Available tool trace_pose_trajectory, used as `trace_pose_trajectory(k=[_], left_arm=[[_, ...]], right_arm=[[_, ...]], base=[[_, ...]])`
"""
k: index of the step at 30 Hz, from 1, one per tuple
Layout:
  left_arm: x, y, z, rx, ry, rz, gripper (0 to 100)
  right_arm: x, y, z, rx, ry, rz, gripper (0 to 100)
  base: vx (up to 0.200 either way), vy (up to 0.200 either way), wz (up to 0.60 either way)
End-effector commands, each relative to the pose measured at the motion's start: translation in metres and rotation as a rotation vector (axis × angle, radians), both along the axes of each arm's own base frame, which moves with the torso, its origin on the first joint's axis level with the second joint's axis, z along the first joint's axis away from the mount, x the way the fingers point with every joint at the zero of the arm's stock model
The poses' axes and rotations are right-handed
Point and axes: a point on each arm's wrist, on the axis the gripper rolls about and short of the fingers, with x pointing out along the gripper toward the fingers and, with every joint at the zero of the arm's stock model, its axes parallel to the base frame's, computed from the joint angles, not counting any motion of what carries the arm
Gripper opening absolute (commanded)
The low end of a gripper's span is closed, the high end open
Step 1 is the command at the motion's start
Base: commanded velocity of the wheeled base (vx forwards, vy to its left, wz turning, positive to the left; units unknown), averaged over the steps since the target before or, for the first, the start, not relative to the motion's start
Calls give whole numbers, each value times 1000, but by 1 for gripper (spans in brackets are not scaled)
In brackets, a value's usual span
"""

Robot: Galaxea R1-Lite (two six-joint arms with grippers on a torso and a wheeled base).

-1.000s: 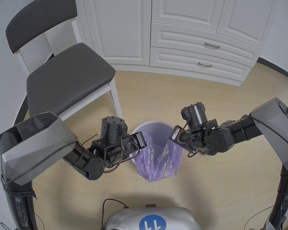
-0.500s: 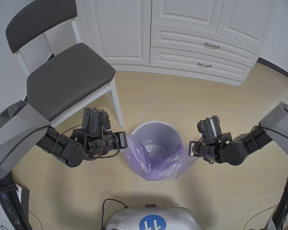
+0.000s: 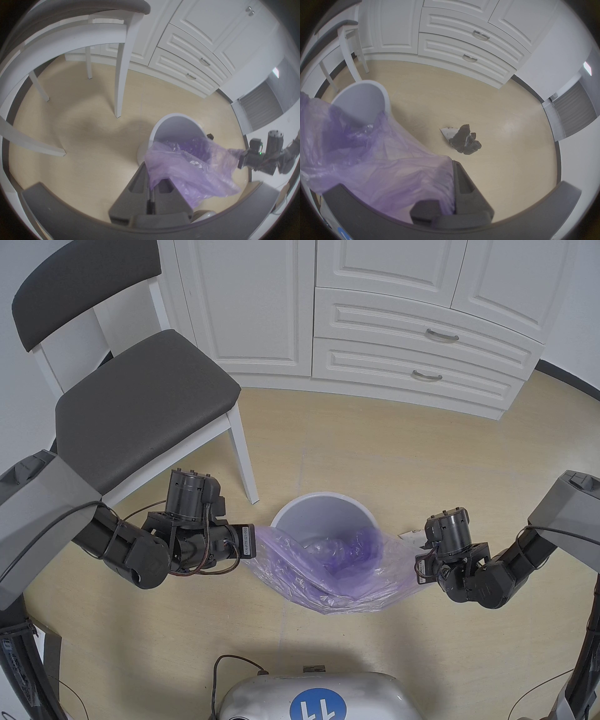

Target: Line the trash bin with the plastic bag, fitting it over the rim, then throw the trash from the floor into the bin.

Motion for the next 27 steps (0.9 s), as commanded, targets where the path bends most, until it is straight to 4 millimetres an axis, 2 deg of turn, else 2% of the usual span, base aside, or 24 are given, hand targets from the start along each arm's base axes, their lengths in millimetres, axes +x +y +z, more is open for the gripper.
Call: trace_pose_trajectory(k=[1, 13, 18, 27], left_arm=[[-1, 7, -10, 50, 17, -9, 0], [1, 11, -21, 95, 24, -21, 0], [1, 10, -22, 96, 27, -21, 0], [5, 16, -22, 98, 24, -4, 0]], right_arm=[[1, -10, -4, -23, 21, -16, 0], [5, -30, 4, -83, 5, -93, 0], [5, -32, 7, -81, -4, -99, 0], [8, -50, 19, -92, -23, -139, 0]], base=[[0, 0, 0], [0, 0, 0], [0, 0, 0], [0, 0, 0]])
